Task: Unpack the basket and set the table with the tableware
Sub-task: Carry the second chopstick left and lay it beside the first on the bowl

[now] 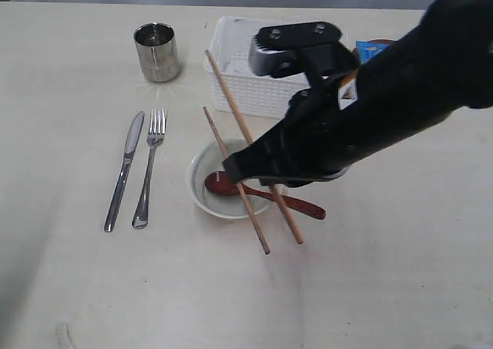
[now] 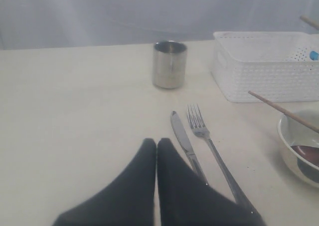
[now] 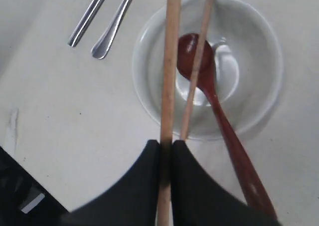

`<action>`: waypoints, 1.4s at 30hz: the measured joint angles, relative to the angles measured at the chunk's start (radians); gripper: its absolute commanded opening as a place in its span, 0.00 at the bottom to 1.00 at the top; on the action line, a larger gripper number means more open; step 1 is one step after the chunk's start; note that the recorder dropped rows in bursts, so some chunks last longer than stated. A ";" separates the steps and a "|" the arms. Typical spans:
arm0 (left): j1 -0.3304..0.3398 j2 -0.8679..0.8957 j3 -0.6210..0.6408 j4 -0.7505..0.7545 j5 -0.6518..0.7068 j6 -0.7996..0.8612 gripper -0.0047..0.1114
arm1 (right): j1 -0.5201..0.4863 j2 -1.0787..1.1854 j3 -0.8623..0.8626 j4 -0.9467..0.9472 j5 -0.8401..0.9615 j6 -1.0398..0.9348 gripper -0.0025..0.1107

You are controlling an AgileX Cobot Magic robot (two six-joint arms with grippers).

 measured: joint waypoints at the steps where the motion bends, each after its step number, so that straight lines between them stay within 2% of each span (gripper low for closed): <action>1: 0.000 0.000 0.000 0.000 0.000 0.000 0.04 | 0.009 0.027 -0.025 0.000 0.006 0.005 0.02; 5: 0.000 0.000 0.000 0.000 0.000 0.000 0.04 | 0.022 0.132 -0.145 -0.004 0.059 0.047 0.02; 11: 0.000 0.000 0.000 0.000 0.000 0.000 0.04 | 0.022 0.257 -0.263 -0.147 0.169 0.187 0.02; 22: 0.000 0.000 0.000 0.000 0.000 0.000 0.04 | 0.016 0.286 -0.268 -0.220 0.188 0.284 0.02; 42: 0.000 0.000 0.000 0.000 0.000 0.000 0.04 | 0.007 0.382 -0.268 -0.174 0.189 0.253 0.02</action>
